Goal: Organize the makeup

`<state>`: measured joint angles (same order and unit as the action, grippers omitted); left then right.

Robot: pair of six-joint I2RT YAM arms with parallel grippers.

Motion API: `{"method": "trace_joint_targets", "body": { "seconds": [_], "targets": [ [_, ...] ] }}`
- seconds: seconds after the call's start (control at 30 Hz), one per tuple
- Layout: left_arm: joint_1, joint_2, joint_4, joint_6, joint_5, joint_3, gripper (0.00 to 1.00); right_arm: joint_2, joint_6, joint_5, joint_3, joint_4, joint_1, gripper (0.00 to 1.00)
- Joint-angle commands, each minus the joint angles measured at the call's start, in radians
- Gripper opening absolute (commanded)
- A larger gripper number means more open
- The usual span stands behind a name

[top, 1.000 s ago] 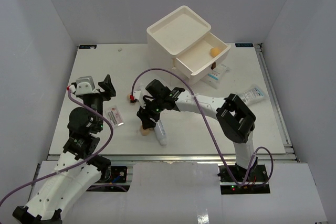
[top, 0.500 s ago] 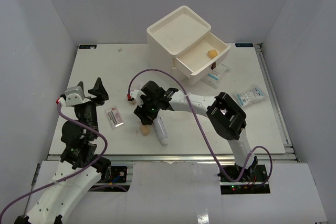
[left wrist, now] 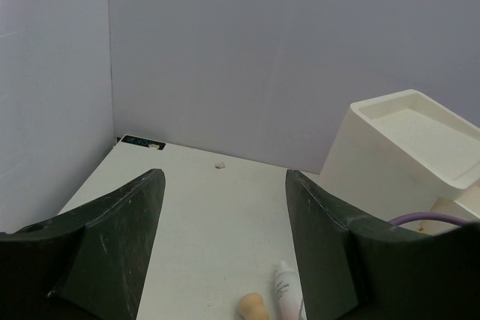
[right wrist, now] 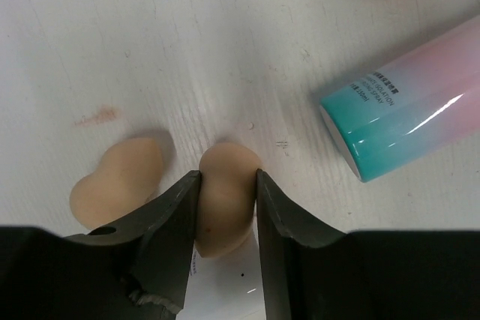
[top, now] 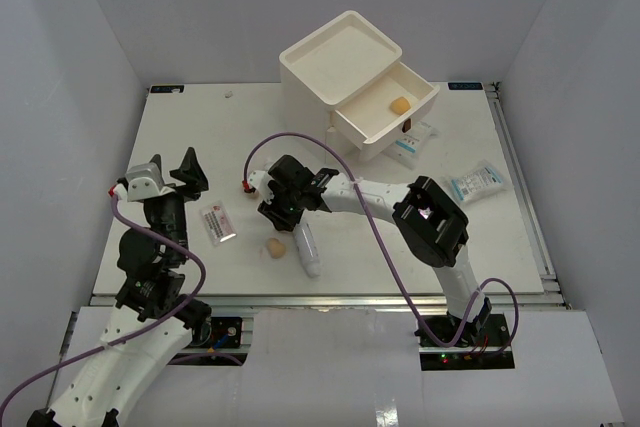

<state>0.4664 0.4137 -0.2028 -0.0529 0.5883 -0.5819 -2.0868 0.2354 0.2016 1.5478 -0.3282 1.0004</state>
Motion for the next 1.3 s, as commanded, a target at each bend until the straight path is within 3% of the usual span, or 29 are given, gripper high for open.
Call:
{"method": "trace_joint_targets", "body": {
  "seconds": [0.0, 0.17, 0.3, 0.5, 0.57, 0.77, 0.87, 1.0, 1.27],
  "targets": [
    [-0.006, 0.012, -0.004, 0.001, -0.022, 0.007, 0.76, -0.018, 0.022, -0.028, 0.020, -0.008, 0.006, 0.33],
    [-0.006, 0.018, -0.006, -0.001, -0.028, 0.011, 0.76, 0.003, 0.034, -0.002, 0.048, -0.025, 0.006, 0.16],
    [-0.006, 0.031, -0.001, 0.001, -0.043, 0.011, 0.75, 0.061, 0.049, 0.057, 0.064, -0.041, -0.004, 0.12],
    [-0.006, 0.045, 0.016, 0.012, -0.114, 0.008, 0.76, 0.250, 0.120, 0.284, 0.041, -0.088, -0.055, 0.11],
    [-0.006, 0.053, 0.025, 0.019, -0.150, 0.005, 0.76, 0.352, 0.147, 0.409, 0.025, -0.103, -0.103, 0.12],
    [-0.008, 0.096, 0.050, 0.044, -0.264, -0.010, 0.77, 0.592, 0.151, 0.530, -0.014, -0.082, -0.359, 0.13],
    [-0.006, 0.130, 0.062, 0.051, -0.326, -0.018, 0.77, 0.648, 0.112, 0.505, -0.026, -0.021, -0.503, 0.14],
    [-0.006, 0.199, 0.086, 0.094, -0.415, -0.036, 0.77, 0.667, 0.044, 0.344, -0.058, 0.117, -0.674, 0.15],
    [-0.006, 0.286, 0.111, 0.109, -0.479, -0.051, 0.78, 0.465, 0.043, 0.103, 0.070, 0.180, -0.727, 0.20]
  ]
}}
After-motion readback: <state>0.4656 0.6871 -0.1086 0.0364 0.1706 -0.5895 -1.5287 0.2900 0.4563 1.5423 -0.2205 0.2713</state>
